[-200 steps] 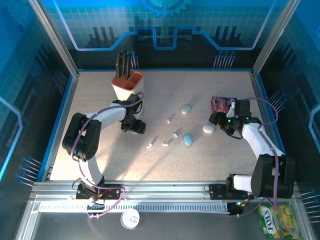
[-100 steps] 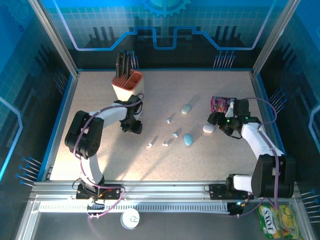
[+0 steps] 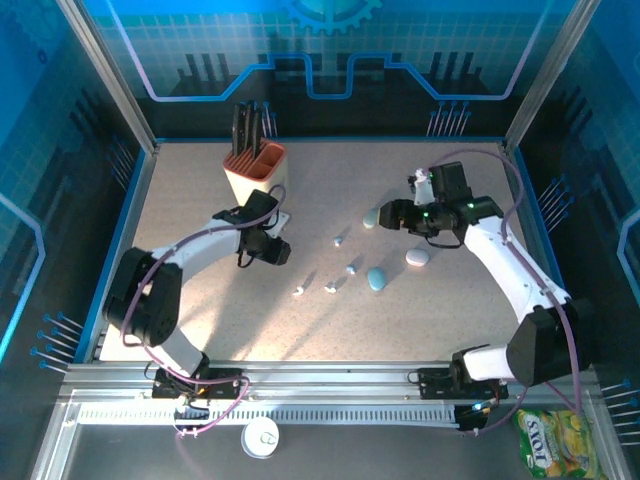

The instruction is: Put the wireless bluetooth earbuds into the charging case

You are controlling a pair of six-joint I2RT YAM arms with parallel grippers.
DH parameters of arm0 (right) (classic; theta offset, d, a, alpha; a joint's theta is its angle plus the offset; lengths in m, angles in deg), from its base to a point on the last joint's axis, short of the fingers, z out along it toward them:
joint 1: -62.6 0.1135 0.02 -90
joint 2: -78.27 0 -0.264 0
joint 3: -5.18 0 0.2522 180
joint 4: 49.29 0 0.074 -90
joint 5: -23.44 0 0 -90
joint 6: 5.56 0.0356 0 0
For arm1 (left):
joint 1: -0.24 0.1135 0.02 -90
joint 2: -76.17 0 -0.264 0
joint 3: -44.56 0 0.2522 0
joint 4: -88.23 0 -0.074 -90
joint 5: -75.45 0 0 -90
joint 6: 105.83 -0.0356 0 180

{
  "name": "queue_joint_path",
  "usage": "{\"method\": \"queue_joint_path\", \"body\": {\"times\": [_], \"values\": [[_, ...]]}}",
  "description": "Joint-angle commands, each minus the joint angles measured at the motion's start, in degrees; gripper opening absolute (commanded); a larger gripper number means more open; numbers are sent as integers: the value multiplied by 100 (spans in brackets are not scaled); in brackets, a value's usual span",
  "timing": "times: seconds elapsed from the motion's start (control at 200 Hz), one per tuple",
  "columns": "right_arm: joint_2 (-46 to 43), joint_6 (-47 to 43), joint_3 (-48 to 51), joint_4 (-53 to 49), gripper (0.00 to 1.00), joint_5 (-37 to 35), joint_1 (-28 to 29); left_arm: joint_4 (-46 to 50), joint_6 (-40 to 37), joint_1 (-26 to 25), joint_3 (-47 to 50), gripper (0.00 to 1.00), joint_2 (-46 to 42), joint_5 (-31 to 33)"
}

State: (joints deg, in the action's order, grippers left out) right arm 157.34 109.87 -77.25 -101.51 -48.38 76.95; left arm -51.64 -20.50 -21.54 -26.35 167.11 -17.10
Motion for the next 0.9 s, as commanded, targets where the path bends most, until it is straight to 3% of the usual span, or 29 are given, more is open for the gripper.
{"method": "queue_joint_path", "body": {"times": [0.0, 0.185, 0.295, 0.515, 0.895], "values": [[257, -346, -524, -762, 71, 226, 239, -1150, -835, -193, 428, 44, -441, -768], [537, -546, -1027, -1240, 70, 653, 516, -2186, -1567, -450, 850, 37, -989, -1644], [631, -507, -1070, -1228, 70, 870, 678, -2215, -1877, -586, 771, 36, -1069, -1907], [857, -184, -1053, -890, 68, 1275, 980, -2074, -2313, -874, 501, 37, -1126, -2027], [1378, 168, -1232, -755, 55, 1401, 1430, -2391, -2537, -1068, 513, 37, -1210, -2057]]}}
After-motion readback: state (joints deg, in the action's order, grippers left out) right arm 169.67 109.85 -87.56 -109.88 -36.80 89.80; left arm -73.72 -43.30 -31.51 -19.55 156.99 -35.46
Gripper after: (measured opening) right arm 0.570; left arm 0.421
